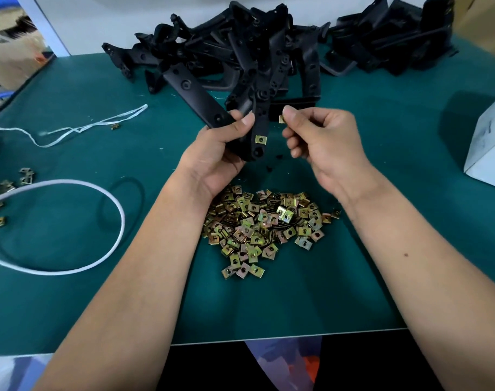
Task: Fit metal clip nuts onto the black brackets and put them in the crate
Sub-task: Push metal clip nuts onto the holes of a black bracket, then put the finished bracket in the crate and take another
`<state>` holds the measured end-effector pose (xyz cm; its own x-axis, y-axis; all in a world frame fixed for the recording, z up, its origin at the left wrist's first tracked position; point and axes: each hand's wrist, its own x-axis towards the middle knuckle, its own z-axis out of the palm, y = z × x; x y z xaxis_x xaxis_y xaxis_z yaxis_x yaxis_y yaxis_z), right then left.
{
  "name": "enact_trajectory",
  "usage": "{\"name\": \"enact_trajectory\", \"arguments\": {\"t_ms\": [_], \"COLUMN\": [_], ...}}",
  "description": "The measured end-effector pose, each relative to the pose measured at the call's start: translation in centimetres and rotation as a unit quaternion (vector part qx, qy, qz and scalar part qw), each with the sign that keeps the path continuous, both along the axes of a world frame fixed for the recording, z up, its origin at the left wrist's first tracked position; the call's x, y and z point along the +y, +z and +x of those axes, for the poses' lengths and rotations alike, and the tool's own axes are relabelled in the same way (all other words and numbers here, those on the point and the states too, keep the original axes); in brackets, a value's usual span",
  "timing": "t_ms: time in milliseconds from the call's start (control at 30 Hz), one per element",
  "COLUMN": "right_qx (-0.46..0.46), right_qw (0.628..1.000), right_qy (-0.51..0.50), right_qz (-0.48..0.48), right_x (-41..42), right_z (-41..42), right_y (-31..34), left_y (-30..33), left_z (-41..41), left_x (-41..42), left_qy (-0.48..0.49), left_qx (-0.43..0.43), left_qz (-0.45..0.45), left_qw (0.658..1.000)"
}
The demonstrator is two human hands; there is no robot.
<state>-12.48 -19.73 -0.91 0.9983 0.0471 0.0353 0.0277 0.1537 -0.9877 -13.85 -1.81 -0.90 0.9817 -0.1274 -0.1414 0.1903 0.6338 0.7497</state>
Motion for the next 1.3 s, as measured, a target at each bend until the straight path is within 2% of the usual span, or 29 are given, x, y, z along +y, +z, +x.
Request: {"name": "enact_trajectory", "arguments": {"t_ms": [167,700,900,1133,1300], "right_qx": [0.024,0.031,0.022,0.046,-0.023], "right_qw": [0.997,0.999,0.999,0.995,0.998], "right_qy": [0.013,0.026,0.031,0.084,-0.023], "right_qz": [0.076,0.018,0.011,0.021,-0.046], "right_x": [0.6,0.8,1.0,0.6,0.3], "right_z": [-0.2,-0.6,-0.8,-0.8,-1.3], "right_y": [0.3,0.3,0.1,0.2,1.2], "left_y": [0.0,0.2,0.3,0.7,1.6], "left_z": [-0.3,-0.3,-0.4,-0.6,-0.9], "left_x": [-0.4,-0.6,-0.9,-1.1,-2.9], "left_qy": [-0.020,-0.021,-0.040,-0.010,0.105], "left_qx": [-0.016,0.012,0.011,-0.014,-0.114], "left_qz": [0.032,0.059,0.110,0.136,0.236], "left_qw": [0.999,0.998,0.993,0.991,0.959]}}
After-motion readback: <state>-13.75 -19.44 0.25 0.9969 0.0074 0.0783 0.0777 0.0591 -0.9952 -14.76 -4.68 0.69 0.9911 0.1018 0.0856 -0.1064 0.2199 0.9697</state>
